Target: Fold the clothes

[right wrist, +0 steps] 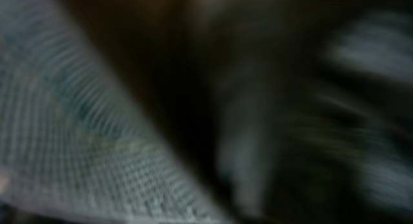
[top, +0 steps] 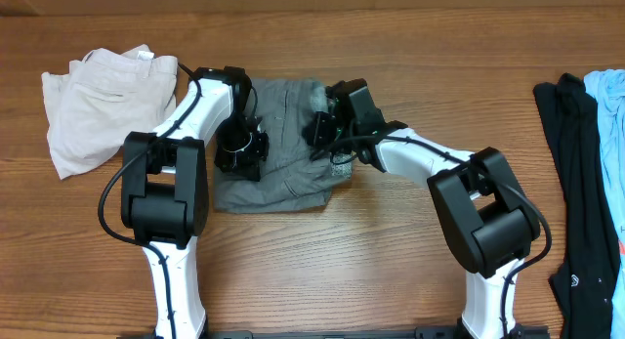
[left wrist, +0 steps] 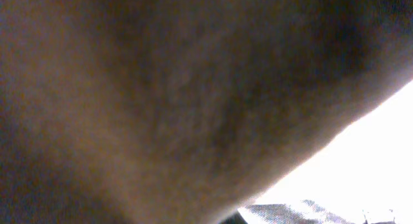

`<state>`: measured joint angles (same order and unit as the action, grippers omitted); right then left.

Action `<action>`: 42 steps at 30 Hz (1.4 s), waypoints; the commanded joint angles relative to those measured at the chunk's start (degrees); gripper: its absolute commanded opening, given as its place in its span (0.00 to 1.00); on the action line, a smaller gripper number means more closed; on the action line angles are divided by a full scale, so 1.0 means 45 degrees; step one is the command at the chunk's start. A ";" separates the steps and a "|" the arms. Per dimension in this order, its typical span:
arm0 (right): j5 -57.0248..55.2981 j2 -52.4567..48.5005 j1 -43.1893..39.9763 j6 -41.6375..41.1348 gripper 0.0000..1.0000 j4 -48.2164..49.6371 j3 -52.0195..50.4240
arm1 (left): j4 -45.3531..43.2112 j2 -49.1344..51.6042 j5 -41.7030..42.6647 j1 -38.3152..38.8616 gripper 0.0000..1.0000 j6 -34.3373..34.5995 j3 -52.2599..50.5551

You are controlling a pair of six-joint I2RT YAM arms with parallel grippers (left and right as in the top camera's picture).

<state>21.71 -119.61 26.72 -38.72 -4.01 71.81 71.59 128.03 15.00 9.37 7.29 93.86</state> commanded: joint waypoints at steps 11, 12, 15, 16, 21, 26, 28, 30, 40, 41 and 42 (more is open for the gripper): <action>0.2137 0.0865 -0.3390 0.0899 0.05 -0.3565 0.0049 | -0.0340 -0.0321 -0.0189 -0.0573 0.04 -0.0044 0.0282; 0.2438 0.1185 -0.3410 0.1389 0.07 -0.3784 0.0049 | -0.0325 -0.0471 0.0024 -0.0617 0.05 -0.0146 0.0466; 0.2875 0.2448 -0.3293 0.3065 0.08 -0.4605 0.0049 | -0.0311 -0.1098 0.0189 -0.0738 0.09 -0.0155 0.1117; 0.2880 0.2841 -0.3162 0.3347 0.08 -0.4823 0.0049 | -0.0359 -0.1336 0.0257 -0.0753 0.13 -0.0160 0.1263; 0.2871 0.3939 -0.1972 0.3988 0.26 -0.5183 0.0049 | -0.0826 -0.2438 0.0272 -0.0758 0.47 -0.0189 0.1603; 0.1807 0.3667 -0.1035 0.4031 0.45 -0.5391 0.0034 | -0.0933 -0.2948 0.0316 -0.0753 0.57 -0.0155 0.1603; 0.0860 0.3478 -0.0772 0.3934 0.44 -0.5600 0.0034 | -0.0714 -0.2963 0.0160 -0.0753 0.58 -0.0180 0.1598; 0.0175 0.3215 -0.0583 0.3934 0.44 -0.5785 0.0034 | -0.0529 -0.2948 -0.0155 -0.0753 0.59 -0.0204 0.1574; 0.2395 0.2900 -0.0510 0.4478 0.22 -0.5416 0.0034 | -0.0442 -0.2948 -0.0758 -0.0758 0.63 -0.0199 0.1496; 0.2803 0.2900 -0.0510 0.4483 0.21 -0.5445 0.0034 | -0.0442 -0.2948 -0.0758 -0.0758 0.64 -0.0199 0.1496; 0.3143 0.2900 -0.0510 0.4507 0.20 -0.5532 0.0034 | -0.0442 -0.2948 -0.0763 -0.0758 0.64 -0.0199 0.1496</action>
<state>29.82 -106.59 24.14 -19.77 -28.73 71.90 69.43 115.02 12.40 5.89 7.05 100.25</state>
